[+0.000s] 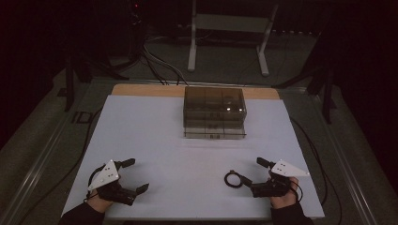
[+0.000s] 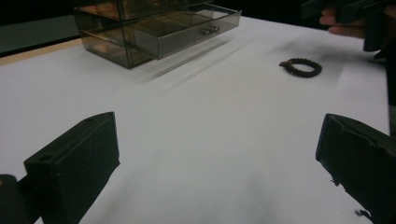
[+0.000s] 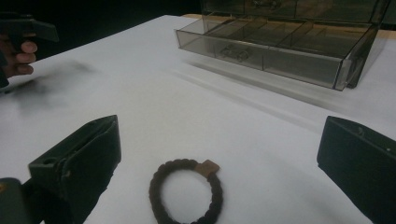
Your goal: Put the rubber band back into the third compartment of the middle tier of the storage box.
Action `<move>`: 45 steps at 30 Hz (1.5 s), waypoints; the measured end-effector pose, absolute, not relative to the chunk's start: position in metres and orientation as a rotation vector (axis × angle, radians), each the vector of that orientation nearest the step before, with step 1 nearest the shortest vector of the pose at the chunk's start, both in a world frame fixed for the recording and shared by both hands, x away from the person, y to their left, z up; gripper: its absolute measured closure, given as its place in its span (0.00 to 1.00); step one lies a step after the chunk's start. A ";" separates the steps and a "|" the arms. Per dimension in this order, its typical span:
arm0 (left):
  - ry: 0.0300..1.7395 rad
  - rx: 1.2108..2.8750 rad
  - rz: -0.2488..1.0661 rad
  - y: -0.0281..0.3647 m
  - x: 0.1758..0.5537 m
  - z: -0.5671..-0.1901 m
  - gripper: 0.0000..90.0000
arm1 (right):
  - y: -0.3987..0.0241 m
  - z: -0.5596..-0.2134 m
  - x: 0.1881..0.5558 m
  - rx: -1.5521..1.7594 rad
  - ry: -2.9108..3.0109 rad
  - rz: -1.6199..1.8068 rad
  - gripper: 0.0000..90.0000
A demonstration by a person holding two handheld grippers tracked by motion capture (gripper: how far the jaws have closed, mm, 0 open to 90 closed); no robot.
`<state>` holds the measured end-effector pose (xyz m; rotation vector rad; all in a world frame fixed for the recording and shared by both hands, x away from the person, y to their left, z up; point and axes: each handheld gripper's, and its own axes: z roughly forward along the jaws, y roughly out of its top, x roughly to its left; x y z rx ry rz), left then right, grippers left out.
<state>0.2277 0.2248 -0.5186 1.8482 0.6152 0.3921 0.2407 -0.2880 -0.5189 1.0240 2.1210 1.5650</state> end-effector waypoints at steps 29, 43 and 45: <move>0.614 1.846 0.344 0.216 0.230 -0.519 0.00 | -0.290 -0.508 0.248 1.090 2.103 1.585 0.00; 0.634 1.848 0.330 0.215 0.234 -0.523 0.00 | -0.293 -0.478 0.245 1.124 2.043 1.579 0.00; 0.628 1.850 0.323 0.213 0.234 -0.523 0.00 | -0.290 -0.477 0.245 1.122 2.048 1.593 0.00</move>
